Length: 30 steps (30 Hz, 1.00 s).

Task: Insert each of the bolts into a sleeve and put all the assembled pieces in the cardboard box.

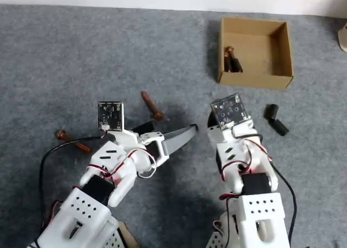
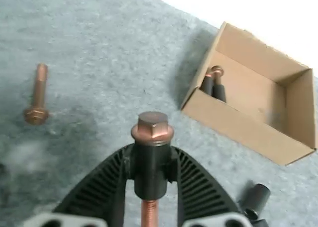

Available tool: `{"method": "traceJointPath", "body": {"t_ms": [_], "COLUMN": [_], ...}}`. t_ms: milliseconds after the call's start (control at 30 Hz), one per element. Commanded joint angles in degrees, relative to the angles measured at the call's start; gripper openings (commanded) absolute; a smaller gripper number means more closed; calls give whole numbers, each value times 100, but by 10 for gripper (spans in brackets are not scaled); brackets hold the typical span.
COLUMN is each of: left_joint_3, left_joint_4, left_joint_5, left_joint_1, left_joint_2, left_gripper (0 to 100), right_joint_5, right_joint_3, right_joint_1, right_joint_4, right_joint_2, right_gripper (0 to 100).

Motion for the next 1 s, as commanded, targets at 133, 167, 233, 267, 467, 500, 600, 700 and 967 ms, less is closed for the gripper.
{"method": "traceJointPath", "body": {"t_ms": [133, 167, 233, 267, 467, 500, 600, 700, 967], "left_joint_3": [-57, -57, -57, -57, -57, -57, -57, -57, 22], "left_joint_4": [-123, -123, -123, -123, -123, -123, -123, -123, -141], "left_joint_5": [35, 35, 35, 26, 18, 9, 9, 9, 0], "left_joint_1": [-75, -75, -75, -75, -75, -75, -75, -75, -75], "left_joint_2": [-66, -66, -66, -66, -66, -66, -66, -66, -66], "left_gripper": [421, 421, 421, 421, 421, 421, 421, 421, 421], "right_joint_5": [123, 123, 123, 132, 158, 158, 158, 167, 167], "right_joint_3": [-1209, -1402, -1815, -2026, -3521, -3785, -4567, -5218, -6721], "right_joint_1": [488, 523, 593, 602, 866, 927, 1130, 1270, 1341], "right_joint_4": [-31, -31, -31, -31, -31, -31, -22, -22, 4], "right_joint_2": [1385, 1640, 2114, 2343, 3758, 4004, 4769, 5499, 7152], "right_gripper": [5, 5, 5, 5, 5, 5, 5, 5, 5]}}
